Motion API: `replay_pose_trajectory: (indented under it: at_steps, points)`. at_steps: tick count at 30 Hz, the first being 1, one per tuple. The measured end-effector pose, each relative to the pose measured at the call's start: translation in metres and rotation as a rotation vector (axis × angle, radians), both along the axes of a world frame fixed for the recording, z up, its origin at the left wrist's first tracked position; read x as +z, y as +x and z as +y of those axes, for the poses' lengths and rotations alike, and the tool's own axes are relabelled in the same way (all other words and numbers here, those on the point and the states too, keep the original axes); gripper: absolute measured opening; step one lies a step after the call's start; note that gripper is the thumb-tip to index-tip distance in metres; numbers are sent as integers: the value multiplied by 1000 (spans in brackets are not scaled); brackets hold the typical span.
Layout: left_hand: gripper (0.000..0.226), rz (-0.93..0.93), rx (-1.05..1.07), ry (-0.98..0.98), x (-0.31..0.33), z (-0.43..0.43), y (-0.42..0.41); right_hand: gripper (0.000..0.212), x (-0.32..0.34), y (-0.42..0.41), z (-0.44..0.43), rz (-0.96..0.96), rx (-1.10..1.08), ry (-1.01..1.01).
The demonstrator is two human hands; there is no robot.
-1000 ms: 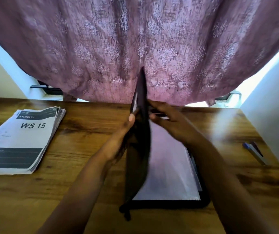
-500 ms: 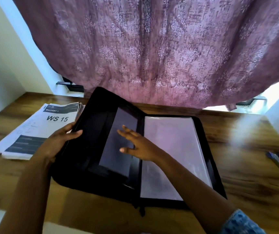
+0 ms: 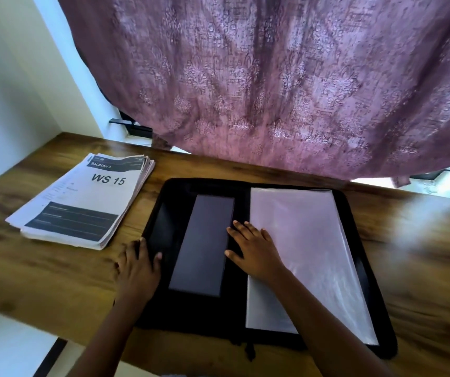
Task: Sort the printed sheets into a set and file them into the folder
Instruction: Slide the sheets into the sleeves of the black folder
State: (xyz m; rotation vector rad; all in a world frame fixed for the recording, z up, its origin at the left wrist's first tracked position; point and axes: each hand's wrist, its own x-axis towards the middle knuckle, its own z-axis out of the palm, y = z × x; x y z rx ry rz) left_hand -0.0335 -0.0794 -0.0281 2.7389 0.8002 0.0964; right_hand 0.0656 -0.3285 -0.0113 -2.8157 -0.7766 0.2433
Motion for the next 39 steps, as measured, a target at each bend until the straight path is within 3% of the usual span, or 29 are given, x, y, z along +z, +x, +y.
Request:
replay_pose_trajectory:
  at_steps: [4,9,13,16,17,22,27,31,36,39]
  points:
    - [54,-37,7,-89,13,22,5,51,22,10,28,-57,-50,-30]
    - [29,-313,49,-212,41,101,7,45,37,7,99,-29,33,185]
    - [27,-350,178,-255,56,191,23,45,36,14,185,298,31,479]
    - [31,-315,209,-299,58,269,51,44,38,28,256,665,-268,845]
    - [35,-258,215,-326,57,290,61,44,37,35,277,706,-361,901]
    - [63,-12,182,-327,41,363,102,61,36,56,349,502,-603,769]
    - [42,26,247,-487,42,391,129,61,33,73,376,459,-729,734]
    - [38,198,284,-632,50,398,143,47,27,78,391,521,-741,726]
    - [19,9,167,-690,48,422,137,39,25,88,401,569,-728,749]
    - [21,-62,132,-656,55,440,129,37,26,90,416,586,-739,833]
